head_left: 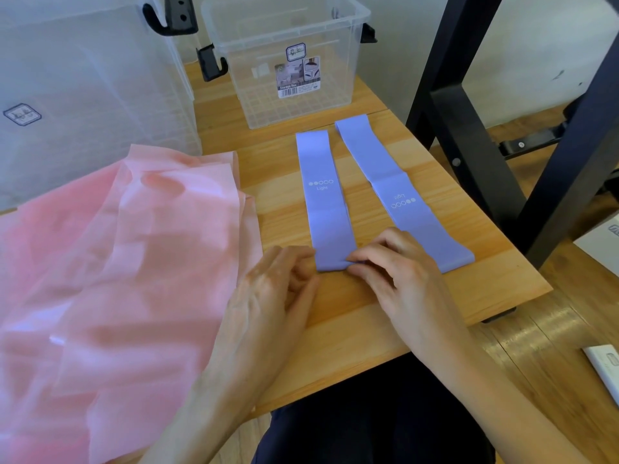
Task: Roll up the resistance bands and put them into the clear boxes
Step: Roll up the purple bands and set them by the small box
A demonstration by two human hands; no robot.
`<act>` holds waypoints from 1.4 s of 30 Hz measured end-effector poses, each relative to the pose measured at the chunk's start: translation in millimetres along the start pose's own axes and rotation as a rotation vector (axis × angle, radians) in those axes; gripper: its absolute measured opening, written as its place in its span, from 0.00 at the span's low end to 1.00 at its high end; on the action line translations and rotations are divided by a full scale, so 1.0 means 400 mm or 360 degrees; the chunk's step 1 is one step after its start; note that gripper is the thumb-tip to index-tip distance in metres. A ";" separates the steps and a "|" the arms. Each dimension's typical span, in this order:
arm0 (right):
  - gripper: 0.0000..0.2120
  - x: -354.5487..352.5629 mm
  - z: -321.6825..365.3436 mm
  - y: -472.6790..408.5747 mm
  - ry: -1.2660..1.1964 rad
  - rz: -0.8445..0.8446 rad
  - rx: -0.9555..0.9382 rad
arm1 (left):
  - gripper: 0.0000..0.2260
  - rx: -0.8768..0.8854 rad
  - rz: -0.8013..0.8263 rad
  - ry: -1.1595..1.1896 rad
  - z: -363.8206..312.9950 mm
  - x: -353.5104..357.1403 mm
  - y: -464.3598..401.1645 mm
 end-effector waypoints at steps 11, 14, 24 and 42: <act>0.12 -0.012 0.033 0.018 0.0024 -0.0015 -0.0067 | 0.14 -0.0756 0.0714 0.1332 -0.028 -0.025 -0.067; 0.12 -0.012 0.037 0.024 0.0080 -0.0011 -0.0119 | 0.12 -0.0745 0.0591 0.1381 -0.023 -0.014 -0.071; 0.11 -0.015 0.033 0.022 0.0090 -0.0018 -0.0175 | 0.22 -0.0419 0.0370 0.1249 -0.028 -0.005 -0.057; 0.07 -0.028 0.070 -0.022 -0.1241 0.0138 0.1138 | 0.08 -0.0505 0.0323 0.1393 -0.028 0.000 -0.053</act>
Point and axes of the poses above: each hand's wrist, its own y-axis away from the middle knuckle, its own x-axis out of the palm, z = x × y, the point moved 1 cm from there along -y, towards the middle knuckle, and after that the axes turned 7 degrees about -y, right-handed, at the moved point
